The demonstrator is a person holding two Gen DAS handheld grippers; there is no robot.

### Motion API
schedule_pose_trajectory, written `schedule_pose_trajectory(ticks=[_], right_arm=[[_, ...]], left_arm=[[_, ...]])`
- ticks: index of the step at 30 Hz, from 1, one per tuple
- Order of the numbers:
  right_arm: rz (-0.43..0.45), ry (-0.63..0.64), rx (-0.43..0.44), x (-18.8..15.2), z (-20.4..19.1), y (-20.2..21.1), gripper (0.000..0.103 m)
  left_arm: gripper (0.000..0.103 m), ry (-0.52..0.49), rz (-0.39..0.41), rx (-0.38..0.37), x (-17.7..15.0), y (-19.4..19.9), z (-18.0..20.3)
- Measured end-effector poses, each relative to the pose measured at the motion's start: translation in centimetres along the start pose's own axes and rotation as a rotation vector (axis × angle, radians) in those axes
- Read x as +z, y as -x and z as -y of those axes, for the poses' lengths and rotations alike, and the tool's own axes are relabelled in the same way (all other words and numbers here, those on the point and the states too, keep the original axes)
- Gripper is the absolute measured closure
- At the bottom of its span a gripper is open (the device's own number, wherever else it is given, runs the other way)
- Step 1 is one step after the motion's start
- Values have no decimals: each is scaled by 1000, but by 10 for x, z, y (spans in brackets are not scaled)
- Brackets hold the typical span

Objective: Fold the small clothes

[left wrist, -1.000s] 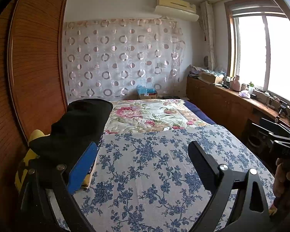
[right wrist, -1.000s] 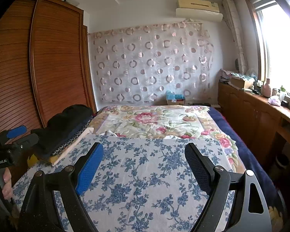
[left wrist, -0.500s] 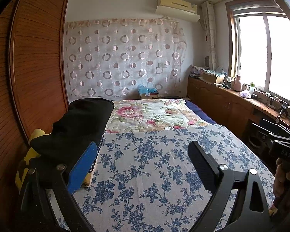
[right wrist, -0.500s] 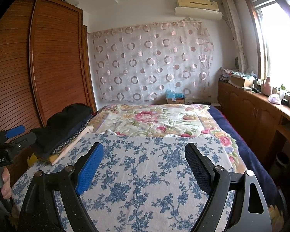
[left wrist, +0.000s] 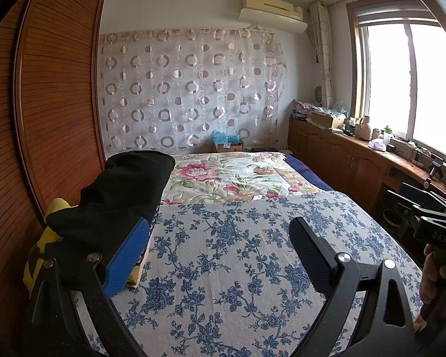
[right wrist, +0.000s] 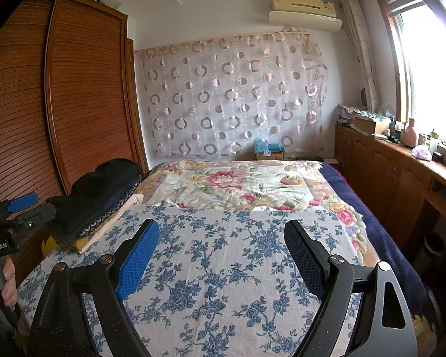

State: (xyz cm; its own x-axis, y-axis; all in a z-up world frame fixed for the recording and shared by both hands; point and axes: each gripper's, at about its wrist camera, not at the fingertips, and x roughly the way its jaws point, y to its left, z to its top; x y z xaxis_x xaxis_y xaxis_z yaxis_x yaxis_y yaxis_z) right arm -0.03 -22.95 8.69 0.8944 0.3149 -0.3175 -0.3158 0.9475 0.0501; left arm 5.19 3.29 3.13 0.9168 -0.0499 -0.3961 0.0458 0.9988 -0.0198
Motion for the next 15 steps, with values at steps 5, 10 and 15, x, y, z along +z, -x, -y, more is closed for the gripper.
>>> schedule_pose_trajectory(ticks=[5, 10, 15], right_arm=[[-3, -1, 1, 0, 2, -1, 16], [-6, -3, 1, 2, 6, 0, 16], [-6, -2, 2, 2, 7, -1, 16]], left_arm=[[7, -2, 0, 1, 0, -1, 0], [7, 5, -4, 2, 1, 1, -3], [7, 5, -4, 1, 0, 1, -3]])
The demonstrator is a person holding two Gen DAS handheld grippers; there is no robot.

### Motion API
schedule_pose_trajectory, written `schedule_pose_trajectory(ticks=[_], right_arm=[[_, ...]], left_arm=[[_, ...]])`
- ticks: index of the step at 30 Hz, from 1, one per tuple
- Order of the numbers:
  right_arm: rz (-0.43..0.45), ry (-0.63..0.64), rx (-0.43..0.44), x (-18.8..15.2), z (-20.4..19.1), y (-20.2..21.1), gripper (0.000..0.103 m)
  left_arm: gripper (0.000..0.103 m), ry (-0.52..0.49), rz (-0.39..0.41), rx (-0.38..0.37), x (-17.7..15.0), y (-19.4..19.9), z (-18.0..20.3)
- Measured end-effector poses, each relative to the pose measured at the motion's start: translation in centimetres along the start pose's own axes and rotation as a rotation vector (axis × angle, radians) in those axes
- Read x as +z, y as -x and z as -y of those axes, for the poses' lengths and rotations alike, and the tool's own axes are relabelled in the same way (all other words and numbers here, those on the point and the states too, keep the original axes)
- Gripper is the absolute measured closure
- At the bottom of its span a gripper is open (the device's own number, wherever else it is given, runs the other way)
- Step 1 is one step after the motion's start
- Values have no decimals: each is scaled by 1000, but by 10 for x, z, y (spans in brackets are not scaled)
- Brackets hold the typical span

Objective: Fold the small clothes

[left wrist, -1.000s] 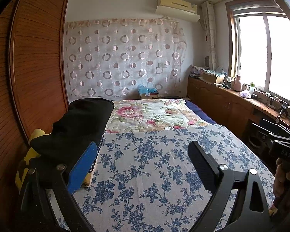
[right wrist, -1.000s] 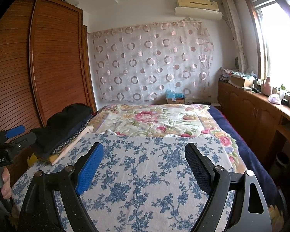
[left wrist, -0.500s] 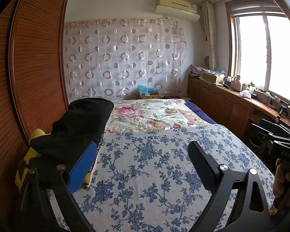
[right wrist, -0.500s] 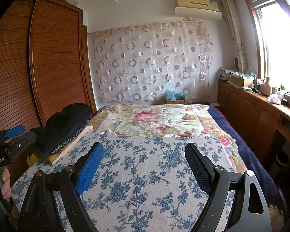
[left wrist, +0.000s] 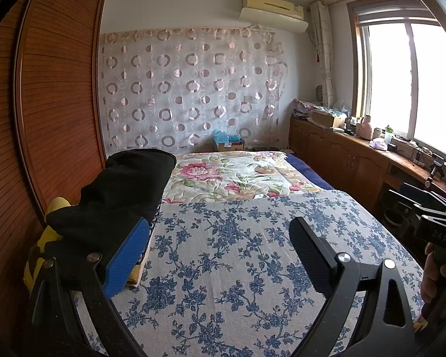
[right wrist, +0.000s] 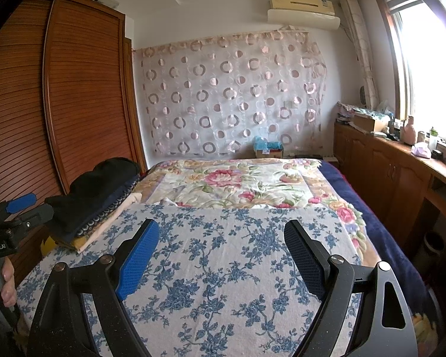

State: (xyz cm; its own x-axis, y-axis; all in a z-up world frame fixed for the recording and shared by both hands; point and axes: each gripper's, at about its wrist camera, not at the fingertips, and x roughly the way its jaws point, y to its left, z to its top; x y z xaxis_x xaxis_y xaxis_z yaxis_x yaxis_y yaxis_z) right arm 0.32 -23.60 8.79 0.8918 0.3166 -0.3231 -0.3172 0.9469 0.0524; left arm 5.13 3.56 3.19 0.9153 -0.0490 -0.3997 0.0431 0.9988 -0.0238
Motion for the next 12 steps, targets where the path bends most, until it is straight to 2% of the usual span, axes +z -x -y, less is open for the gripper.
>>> schedule_pose_trajectory(ticks=[12], right_arm=[[4, 3, 3, 0, 5, -1, 16]], left_arm=[[7, 0, 0, 0, 0, 0, -1]])
